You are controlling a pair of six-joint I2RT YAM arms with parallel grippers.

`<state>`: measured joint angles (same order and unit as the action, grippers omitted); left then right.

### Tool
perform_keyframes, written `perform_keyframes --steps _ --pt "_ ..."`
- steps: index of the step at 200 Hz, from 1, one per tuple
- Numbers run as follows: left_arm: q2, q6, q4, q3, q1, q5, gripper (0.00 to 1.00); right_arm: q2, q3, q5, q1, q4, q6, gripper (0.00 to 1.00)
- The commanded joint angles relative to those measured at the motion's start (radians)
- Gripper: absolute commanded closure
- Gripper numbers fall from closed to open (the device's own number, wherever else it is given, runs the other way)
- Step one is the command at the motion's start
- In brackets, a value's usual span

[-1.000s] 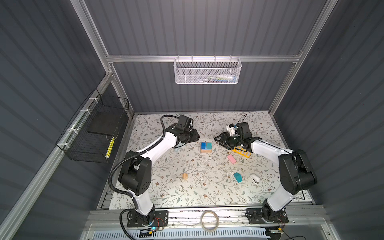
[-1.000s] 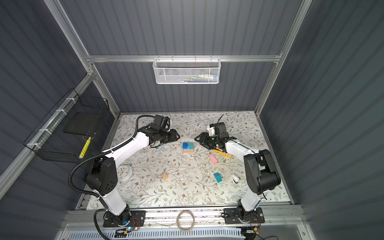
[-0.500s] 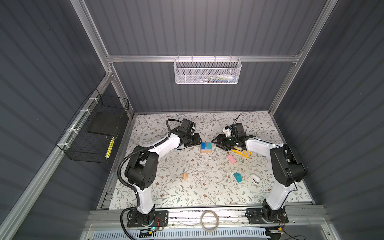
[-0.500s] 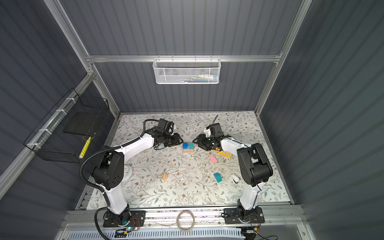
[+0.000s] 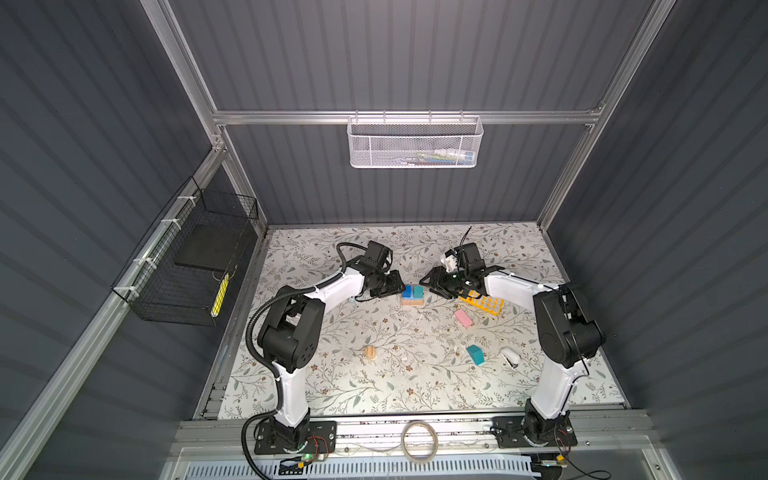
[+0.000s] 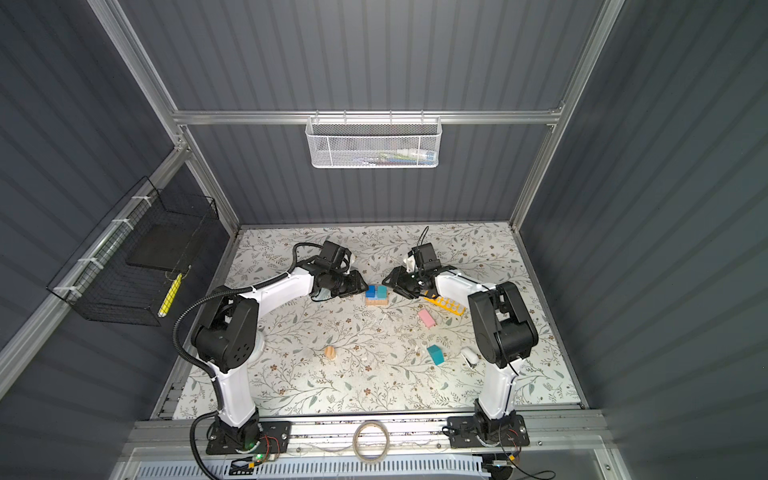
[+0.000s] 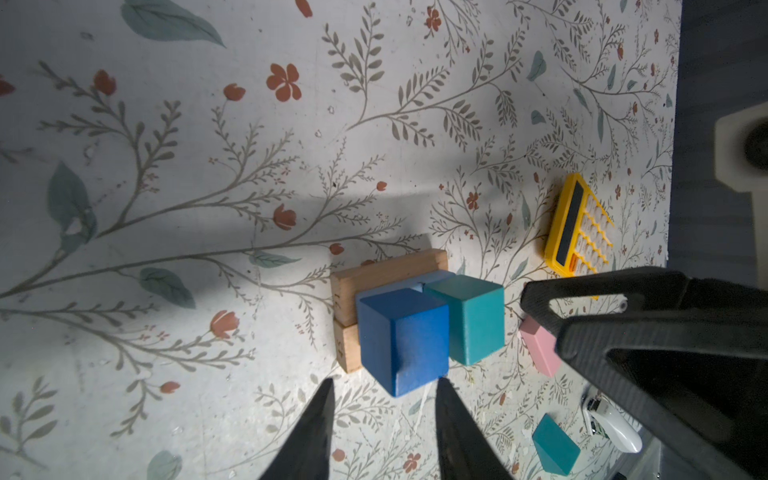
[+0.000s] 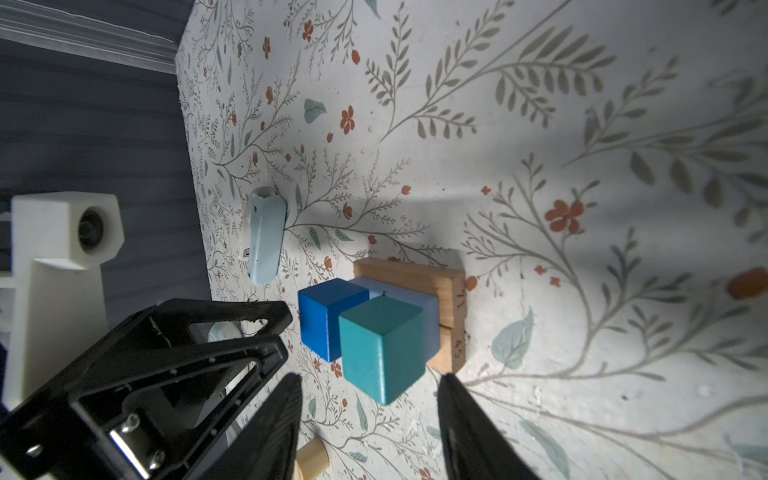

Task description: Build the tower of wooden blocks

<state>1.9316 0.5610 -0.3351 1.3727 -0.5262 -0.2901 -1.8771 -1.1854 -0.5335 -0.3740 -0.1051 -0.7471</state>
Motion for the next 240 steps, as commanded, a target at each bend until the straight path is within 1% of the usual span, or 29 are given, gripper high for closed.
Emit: perform_keyframes --steps 1,6,13,125,202,207,240 --pt "0.025 0.0 0.003 0.029 0.006 -0.024 0.6 -0.015 -0.038 0.024 -0.008 -0.043 0.025 0.45" --pt "0.028 0.001 0.002 0.062 0.006 -0.024 0.6 -0.018 -0.04 0.024 -0.009 -0.046 0.025 0.45" --pt "0.032 0.0 -0.002 0.07 0.006 -0.024 0.6 -0.02 -0.044 0.026 -0.009 -0.05 0.026 0.45" --pt "0.084 0.004 -0.034 0.11 0.006 -0.032 0.59 -0.048 -0.072 0.023 -0.018 -0.068 0.031 0.45" --pt "0.093 0.021 -0.037 0.112 0.006 -0.032 0.59 -0.063 -0.081 0.022 -0.028 -0.073 0.031 0.45" --pt "0.095 0.022 -0.037 0.113 0.006 -0.061 0.59 -0.066 -0.083 0.021 -0.028 -0.074 0.03 0.45" --pt "0.093 0.027 -0.035 0.113 0.006 -0.064 0.59 -0.07 -0.089 0.021 -0.03 -0.079 0.029 0.46"
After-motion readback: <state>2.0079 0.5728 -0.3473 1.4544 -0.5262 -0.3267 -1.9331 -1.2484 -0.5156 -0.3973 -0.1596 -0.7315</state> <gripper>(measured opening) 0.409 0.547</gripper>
